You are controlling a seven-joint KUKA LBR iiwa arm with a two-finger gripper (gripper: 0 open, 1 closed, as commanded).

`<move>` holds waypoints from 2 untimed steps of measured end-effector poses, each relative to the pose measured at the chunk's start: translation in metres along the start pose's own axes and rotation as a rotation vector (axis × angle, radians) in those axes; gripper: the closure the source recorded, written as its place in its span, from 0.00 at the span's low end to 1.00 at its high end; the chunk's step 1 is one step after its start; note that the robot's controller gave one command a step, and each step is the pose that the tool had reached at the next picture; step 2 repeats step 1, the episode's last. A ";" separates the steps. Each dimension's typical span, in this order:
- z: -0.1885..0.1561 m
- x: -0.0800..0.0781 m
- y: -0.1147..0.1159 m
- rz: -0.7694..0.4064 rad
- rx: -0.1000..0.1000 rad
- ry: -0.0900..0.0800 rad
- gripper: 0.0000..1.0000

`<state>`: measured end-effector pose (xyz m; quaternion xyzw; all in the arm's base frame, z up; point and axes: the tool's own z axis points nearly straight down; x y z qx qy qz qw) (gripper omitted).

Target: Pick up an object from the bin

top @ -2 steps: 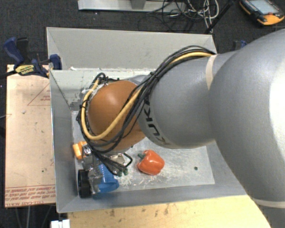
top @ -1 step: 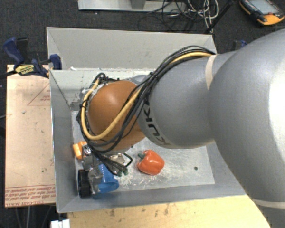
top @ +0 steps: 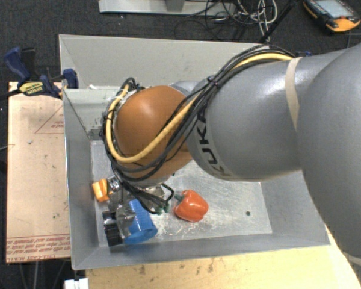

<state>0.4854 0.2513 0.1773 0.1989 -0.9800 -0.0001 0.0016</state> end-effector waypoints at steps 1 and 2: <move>-0.055 0.000 0.001 0.026 -0.001 -0.003 1.00; -0.055 0.000 0.001 0.026 -0.001 -0.003 1.00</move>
Offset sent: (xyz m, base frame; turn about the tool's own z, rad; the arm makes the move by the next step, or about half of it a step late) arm -0.0007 -0.0127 0.0726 0.0021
